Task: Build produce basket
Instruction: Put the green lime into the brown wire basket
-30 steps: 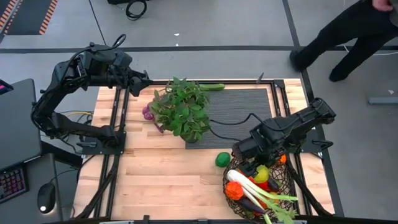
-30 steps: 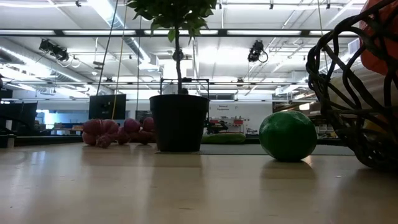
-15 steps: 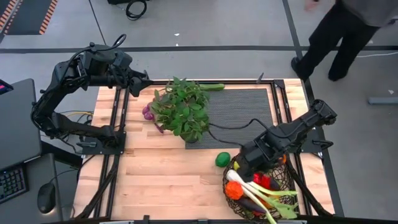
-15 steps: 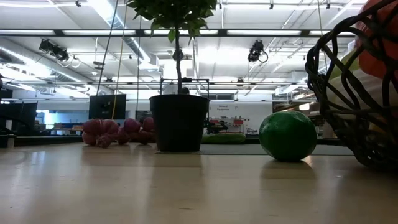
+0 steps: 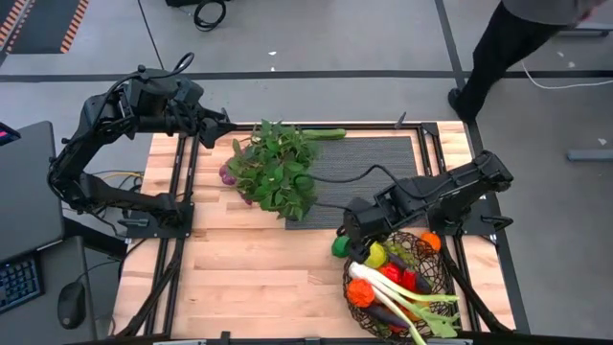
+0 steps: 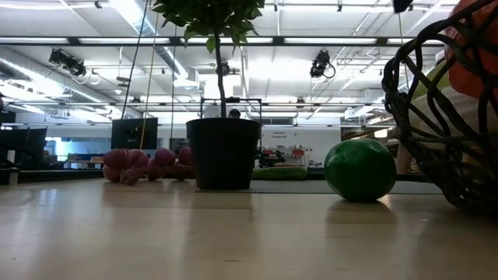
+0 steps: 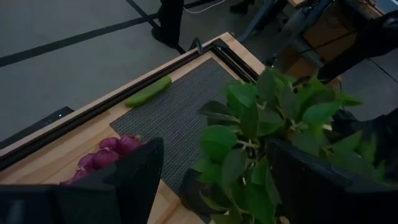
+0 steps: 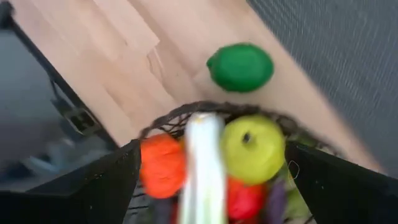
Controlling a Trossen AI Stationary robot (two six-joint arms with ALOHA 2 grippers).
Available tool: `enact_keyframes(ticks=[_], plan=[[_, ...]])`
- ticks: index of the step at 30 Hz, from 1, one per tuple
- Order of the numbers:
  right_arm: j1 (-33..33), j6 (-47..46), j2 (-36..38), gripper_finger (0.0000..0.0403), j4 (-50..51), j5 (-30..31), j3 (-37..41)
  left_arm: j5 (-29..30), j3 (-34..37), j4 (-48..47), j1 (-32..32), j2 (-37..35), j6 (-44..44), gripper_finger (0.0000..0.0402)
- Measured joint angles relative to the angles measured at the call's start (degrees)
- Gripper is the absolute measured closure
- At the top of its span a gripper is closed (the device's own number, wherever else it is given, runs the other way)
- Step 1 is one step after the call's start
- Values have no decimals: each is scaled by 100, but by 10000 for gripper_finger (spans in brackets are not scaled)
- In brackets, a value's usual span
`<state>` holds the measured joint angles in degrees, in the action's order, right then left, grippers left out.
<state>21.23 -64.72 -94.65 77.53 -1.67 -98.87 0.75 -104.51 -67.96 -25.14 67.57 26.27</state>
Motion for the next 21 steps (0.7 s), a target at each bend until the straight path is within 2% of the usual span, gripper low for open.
enact_keyframes(ticks=[7,13,16,19,21], plan=[[-11,2369,-229,4,84,346,49,3,0,2,-3,-4,-245,113],[-87,3202,-286,8,154,847,49,5,0,-13,-3,-4,-105,113],[-145,4044,-286,10,-47,1155,49,6,0,-5,-3,-4,-97,113],[-255,4825,-286,15,-335,1237,49,5,-1,-2,-2,25,16,113],[-404,4739,-285,19,-396,1128,59,5,-6,-8,-1,63,111,113]])
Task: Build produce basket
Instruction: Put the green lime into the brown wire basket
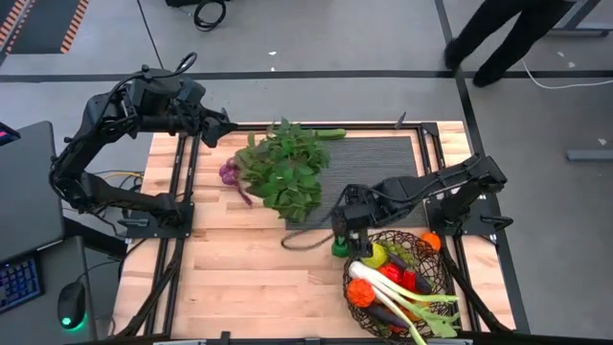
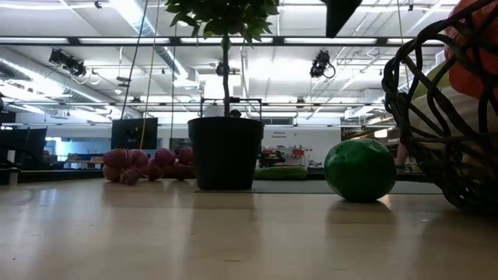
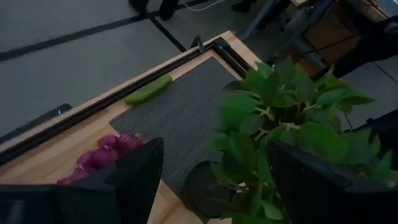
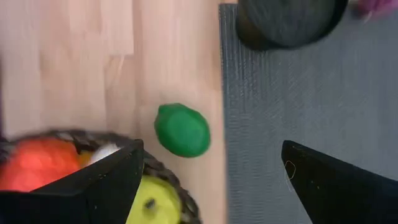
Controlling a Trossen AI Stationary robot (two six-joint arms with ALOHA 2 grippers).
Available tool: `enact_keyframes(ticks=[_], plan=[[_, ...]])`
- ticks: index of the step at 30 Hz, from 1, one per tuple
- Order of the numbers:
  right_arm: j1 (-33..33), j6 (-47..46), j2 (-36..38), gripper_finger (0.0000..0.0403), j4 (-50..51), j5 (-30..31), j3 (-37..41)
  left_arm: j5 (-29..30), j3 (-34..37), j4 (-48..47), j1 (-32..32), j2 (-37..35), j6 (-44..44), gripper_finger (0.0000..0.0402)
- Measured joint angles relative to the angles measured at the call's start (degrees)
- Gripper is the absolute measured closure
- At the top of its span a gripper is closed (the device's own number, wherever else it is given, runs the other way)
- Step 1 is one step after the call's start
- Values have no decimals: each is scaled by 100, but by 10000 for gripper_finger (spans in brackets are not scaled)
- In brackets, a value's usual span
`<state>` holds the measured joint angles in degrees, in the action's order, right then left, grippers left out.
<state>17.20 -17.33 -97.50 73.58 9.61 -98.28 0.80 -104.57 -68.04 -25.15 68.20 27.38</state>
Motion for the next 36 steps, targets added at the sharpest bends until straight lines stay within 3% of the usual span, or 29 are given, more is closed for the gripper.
enact_keyframes(ticks=[6,12,19,29,36], plan=[[-418,-399,-1,32,-320,-1068,542,2,4,-49,-2,0,55,113],[-458,-272,-1,29,-988,-1594,1027,72,4,-131,-2,56,31,113],[-504,-251,1,27,-1576,-1861,1519,151,9,-127,-2,145,-2,113],[-800,-995,1,28,-2054,-2022,2002,154,8,-267,92,281,-107,113],[-770,-761,-377,28,-2191,-2254,2105,156,8,-301,138,291,-103,113]])
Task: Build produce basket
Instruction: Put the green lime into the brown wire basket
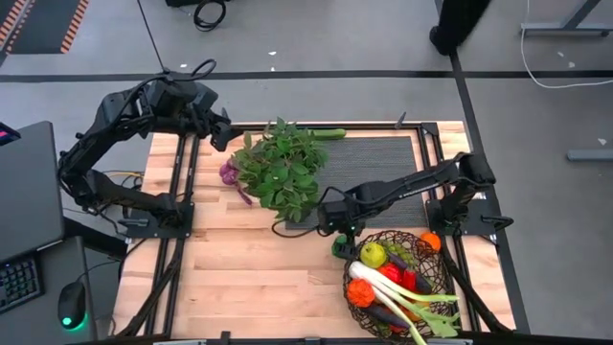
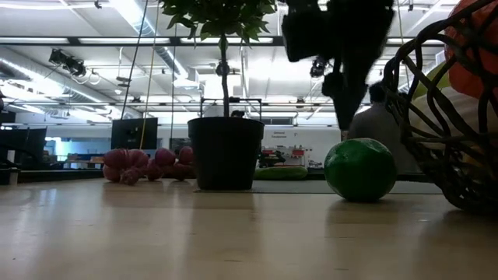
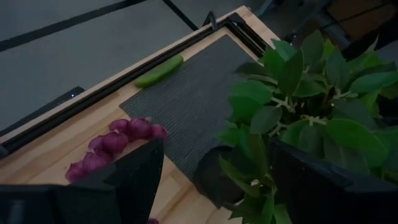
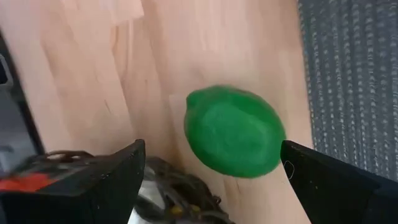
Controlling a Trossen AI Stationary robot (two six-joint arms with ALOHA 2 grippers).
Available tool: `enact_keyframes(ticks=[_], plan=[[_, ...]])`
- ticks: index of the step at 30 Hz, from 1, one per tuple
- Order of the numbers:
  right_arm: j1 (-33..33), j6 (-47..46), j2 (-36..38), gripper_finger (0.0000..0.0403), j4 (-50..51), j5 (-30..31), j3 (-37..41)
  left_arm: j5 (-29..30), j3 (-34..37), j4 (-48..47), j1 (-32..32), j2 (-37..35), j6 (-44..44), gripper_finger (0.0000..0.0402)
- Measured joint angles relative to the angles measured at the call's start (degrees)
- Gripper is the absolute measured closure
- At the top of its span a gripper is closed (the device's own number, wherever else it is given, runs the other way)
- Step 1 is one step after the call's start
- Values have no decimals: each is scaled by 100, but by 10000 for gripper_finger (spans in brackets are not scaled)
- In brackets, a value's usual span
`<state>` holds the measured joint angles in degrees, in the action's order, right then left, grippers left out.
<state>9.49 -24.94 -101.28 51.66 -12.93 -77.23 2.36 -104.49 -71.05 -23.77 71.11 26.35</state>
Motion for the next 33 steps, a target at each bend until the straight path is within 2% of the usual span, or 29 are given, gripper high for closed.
enact_keyframes(ticks=[8,17,27,33], plan=[[-39,395,-488,28,33,66,-11,-2,0,-207,2,-7,4,113],[-122,366,-893,32,72,-268,-40,-3,0,-216,2,-7,46,113],[-217,347,-910,85,188,-324,-69,-3,0,-211,0,-7,48,113],[-358,362,-929,112,778,-299,-636,-2,0,-207,0,-7,49,113]])
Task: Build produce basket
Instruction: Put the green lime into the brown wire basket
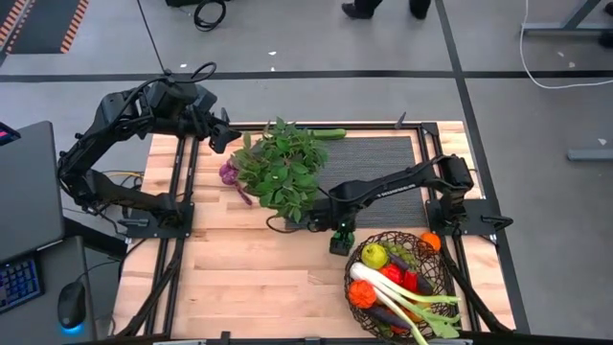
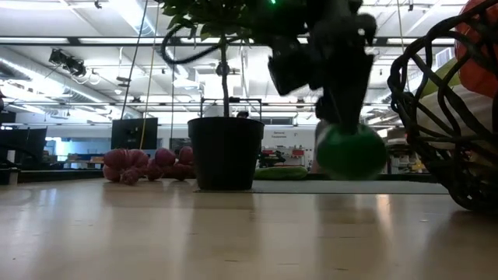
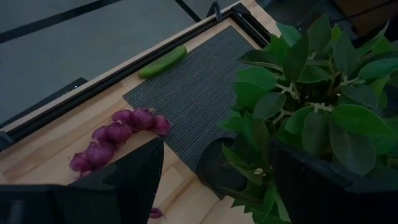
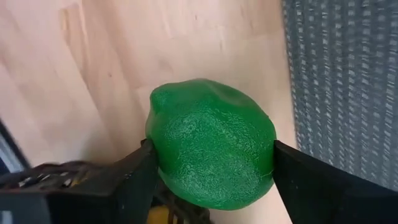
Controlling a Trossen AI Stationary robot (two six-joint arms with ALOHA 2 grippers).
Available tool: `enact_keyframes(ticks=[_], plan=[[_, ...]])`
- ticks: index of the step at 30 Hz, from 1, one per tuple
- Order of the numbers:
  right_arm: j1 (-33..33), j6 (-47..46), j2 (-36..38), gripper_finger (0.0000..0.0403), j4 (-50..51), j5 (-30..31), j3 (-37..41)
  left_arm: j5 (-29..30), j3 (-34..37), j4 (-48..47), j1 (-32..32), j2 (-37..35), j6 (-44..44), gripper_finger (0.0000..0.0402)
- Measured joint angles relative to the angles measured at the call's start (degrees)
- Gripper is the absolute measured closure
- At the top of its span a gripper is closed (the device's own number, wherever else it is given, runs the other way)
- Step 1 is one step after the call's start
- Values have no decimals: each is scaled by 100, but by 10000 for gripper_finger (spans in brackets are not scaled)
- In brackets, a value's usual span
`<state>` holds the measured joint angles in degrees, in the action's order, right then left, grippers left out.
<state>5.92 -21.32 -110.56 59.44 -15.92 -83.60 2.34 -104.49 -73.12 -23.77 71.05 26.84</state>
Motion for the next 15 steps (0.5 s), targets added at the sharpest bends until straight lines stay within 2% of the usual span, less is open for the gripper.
enact_keyframes(ticks=[9,15], plan=[[-29,152,7,113,1768,-384,-1496,-1,0,1,1,0,-41,113],[141,7,26,113,3117,-902,-2454,0,0,2,0,0,-183,113]])
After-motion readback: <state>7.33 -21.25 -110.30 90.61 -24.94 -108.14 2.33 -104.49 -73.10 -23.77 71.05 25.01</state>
